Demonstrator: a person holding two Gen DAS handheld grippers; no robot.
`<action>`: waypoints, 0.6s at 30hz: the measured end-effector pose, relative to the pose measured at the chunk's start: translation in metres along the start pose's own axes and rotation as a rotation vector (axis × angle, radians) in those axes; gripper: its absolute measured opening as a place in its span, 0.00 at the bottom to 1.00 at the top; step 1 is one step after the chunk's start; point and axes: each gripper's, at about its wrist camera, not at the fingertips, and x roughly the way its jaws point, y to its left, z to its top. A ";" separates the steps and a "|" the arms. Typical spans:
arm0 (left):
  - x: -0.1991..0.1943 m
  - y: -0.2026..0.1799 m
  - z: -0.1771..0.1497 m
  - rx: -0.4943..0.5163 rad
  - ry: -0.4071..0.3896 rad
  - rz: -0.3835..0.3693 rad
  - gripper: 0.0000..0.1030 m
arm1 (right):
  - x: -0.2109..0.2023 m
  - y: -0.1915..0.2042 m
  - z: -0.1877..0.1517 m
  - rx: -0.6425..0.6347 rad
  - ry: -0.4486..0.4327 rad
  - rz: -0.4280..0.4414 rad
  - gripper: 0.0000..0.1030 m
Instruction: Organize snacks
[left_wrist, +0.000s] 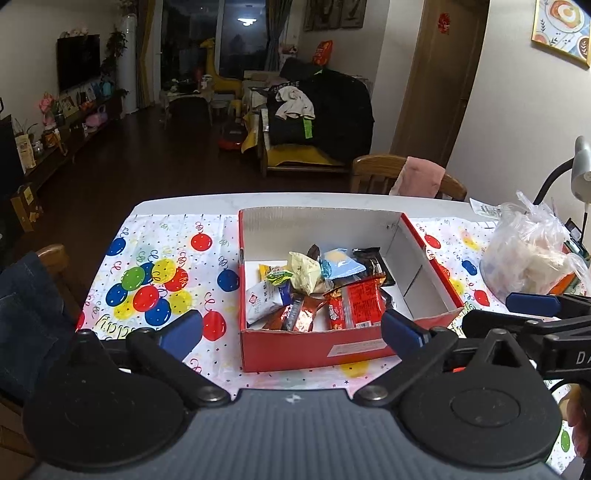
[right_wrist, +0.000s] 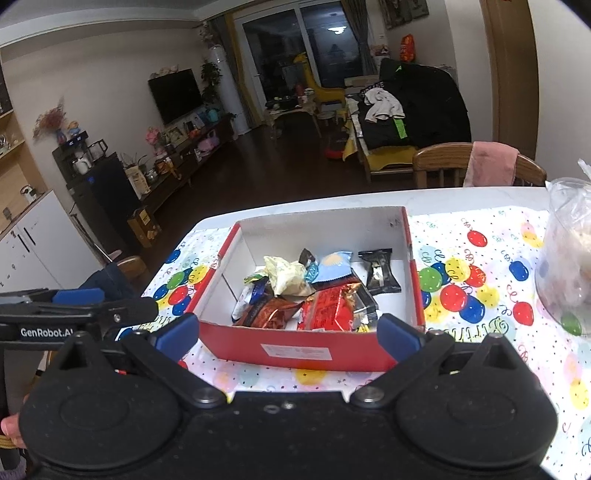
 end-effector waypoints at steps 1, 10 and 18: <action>0.000 0.001 0.000 -0.005 0.004 -0.004 1.00 | 0.000 0.000 0.000 -0.001 -0.001 -0.002 1.00; 0.002 0.004 0.002 -0.030 0.014 0.006 1.00 | 0.000 0.003 -0.001 -0.017 -0.003 -0.013 1.00; 0.004 0.003 0.003 -0.020 0.013 0.026 1.00 | 0.001 0.005 0.001 -0.018 0.000 -0.006 1.00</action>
